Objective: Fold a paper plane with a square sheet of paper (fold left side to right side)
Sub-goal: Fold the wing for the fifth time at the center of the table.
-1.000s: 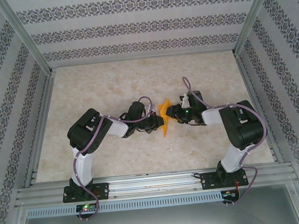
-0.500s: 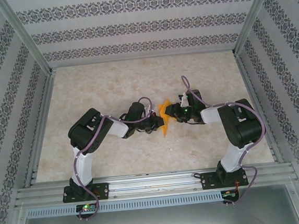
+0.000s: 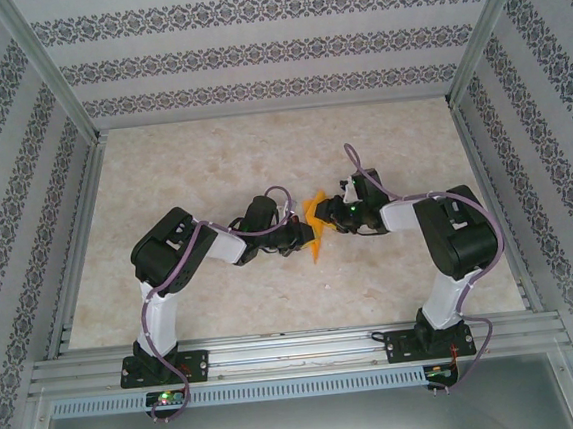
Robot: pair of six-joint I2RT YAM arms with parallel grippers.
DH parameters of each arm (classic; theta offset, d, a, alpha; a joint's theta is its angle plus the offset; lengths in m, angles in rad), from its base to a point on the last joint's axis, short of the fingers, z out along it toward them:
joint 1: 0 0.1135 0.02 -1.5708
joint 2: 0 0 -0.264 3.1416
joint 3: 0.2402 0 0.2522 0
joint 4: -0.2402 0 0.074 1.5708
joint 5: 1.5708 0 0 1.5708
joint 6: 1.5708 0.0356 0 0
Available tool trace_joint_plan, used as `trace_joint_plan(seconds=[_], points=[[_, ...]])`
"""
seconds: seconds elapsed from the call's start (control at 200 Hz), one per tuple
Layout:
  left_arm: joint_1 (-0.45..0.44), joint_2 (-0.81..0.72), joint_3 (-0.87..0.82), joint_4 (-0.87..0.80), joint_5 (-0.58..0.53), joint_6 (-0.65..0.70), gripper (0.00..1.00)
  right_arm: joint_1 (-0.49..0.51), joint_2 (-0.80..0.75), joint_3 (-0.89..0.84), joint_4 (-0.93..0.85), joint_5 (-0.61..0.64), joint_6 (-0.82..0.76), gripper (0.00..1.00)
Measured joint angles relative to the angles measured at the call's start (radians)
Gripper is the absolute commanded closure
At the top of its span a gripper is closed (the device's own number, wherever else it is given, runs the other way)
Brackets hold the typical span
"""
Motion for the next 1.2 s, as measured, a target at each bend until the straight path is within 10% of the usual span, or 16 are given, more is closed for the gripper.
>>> trace_joint_plan(seconds=[0.595, 1.204], points=[[0.026, -0.033, -0.019, -0.016, -0.012, 0.025, 0.73, 0.023, 0.009, 0.06, -0.126, 0.057, -0.039, 0.64], [0.045, -0.032, 0.0, -0.059, -0.023, 0.055, 0.85, 0.026, 0.009, 0.066, -0.144, 0.068, -0.057, 0.63]])
